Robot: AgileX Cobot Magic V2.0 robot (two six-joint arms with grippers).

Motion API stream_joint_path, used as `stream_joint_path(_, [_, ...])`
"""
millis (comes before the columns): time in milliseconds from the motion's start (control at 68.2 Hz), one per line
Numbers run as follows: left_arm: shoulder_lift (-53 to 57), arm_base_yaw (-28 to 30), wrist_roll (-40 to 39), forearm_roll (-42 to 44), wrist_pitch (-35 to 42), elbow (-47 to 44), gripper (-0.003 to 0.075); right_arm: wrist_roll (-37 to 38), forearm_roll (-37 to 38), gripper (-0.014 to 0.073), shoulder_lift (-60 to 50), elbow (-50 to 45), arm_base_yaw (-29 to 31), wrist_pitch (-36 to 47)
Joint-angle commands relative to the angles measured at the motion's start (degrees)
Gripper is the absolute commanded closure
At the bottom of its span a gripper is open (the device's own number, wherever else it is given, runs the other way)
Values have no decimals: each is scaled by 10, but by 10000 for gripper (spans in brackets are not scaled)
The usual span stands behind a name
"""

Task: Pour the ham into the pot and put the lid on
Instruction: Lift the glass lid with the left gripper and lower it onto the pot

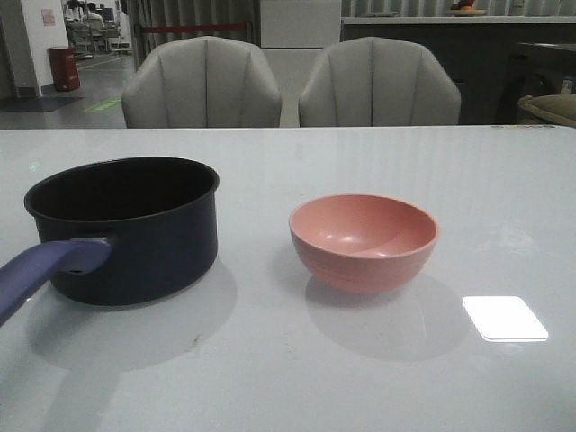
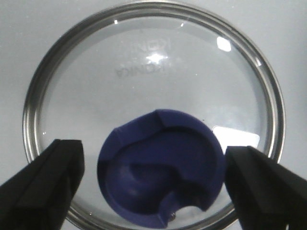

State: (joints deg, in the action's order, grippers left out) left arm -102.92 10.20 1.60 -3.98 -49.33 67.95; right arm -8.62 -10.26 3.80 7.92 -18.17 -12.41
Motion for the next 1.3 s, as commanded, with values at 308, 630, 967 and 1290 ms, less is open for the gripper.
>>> stream_joint_path(308, [-6,0,-2,1,18,27,450,-7,3,448,6,16,3,49])
stream_joint_path(630, [18,-5,-1,0,-5,77,473,-7,3,448,6,16,3,49])
stream_joint_path(967, [89,-109,28,0,-32,184,473,-7,3,448,6,16,3,49])
stream_joint_path(1290, [62,-247,28,-10,-70,225,469,-7,3,448,6,16,3,49])
